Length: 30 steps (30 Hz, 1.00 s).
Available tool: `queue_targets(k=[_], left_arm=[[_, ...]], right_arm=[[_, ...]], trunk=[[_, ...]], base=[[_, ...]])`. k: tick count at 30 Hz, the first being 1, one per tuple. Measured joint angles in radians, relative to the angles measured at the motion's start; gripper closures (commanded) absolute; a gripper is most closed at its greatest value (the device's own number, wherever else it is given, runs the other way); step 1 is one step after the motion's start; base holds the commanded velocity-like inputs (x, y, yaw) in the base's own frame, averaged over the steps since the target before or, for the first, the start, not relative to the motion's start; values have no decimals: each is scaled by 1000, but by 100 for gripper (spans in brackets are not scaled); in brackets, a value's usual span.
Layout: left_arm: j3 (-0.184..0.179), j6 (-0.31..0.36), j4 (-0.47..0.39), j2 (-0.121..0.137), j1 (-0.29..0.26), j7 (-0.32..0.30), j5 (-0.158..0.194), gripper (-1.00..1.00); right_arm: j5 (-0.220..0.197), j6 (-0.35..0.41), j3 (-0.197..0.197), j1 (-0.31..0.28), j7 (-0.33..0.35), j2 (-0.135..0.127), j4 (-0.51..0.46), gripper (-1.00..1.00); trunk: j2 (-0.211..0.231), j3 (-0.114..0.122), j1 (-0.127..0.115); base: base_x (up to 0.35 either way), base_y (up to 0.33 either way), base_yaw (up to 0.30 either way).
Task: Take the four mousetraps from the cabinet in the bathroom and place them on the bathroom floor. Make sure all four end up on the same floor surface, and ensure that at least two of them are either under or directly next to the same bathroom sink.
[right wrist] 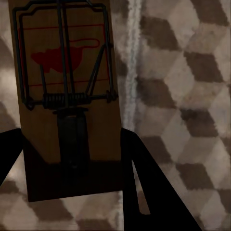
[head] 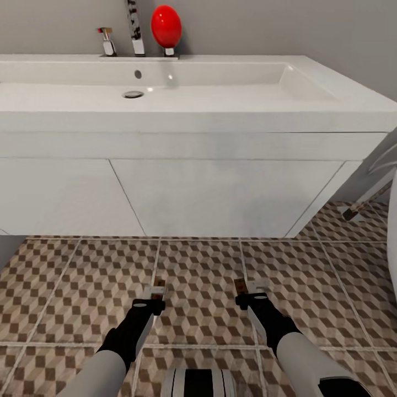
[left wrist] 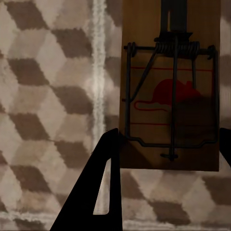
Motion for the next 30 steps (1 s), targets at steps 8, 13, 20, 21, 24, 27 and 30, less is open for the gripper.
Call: queue_targets(k=[8,13,20,21,24,27,30], left_arm=[[-2,0,-4,1,0,4,1,100],[-2,3,-40,1,0,6,1,100],[-2,13,-82,-5,0,5,3,100],[-2,13,-84,-5,0,5,4,100],[-3,15,-90,-6,-2,5,4,100],[-3,17,-94,-7,-14,5,4,100],[-3,32,-95,-7,-21,5,4,100]], right_arm=[[1,6,1,0,-1,0,0,100],[2,7,1,0,-1,0,0,100],[4,9,-1,0,-2,-1,-9,100],[4,9,-1,0,-2,-1,-11,100],[3,10,-1,0,-2,-2,-20,100],[2,11,-1,0,-2,-1,-44,100],[2,11,-1,0,-3,-1,-64,100]], trunk=[[-2,-31,4],[-3,-50,6],[-5,-77,9],[-5,-81,9],[-6,-93,11],[-6,-104,12],[-7,-116,13]], base=[[0,0,0],[0,0,0],[0,0,0],[0,0,0],[0,0,0],[0,0,0],[0,0,0]])
